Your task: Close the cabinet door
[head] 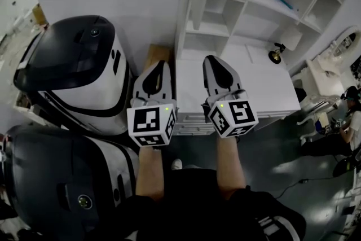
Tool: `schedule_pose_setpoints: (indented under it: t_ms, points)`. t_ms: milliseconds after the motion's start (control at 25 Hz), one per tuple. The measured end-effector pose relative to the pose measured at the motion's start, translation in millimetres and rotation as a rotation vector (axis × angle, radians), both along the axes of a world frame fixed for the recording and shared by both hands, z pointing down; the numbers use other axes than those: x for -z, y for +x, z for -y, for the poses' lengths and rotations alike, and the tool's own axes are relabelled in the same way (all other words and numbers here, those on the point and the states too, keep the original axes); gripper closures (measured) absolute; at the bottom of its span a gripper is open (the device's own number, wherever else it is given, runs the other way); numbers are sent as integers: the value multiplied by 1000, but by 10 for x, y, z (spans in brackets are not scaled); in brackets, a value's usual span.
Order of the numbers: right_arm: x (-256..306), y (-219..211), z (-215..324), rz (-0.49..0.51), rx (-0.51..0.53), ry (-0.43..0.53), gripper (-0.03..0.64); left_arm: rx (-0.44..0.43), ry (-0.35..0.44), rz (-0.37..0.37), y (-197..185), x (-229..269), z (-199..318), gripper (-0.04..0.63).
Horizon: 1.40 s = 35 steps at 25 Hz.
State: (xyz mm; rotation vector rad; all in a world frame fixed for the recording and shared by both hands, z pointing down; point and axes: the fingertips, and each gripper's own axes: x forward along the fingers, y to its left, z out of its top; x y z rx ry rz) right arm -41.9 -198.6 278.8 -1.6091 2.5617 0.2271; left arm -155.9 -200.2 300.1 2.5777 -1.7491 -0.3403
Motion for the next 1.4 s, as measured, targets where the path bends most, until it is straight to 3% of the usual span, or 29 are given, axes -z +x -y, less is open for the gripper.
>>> schedule_pose_setpoints:
  t_ms: [240,600,1080,1400]
  points:
    - [67,-78,235,38,64,21,598,62,7,15,-148,-3,148,583]
    - [-16,-302,408,71,143,4,572,201,-36,15,-662,-142,263,583]
    - [156,-217,711,-14,50,62,500,102,-11,66,-263,-26,674,583]
    - [269,-274,890,-77,-28,118,489,112,9,81,-341,70,870,583]
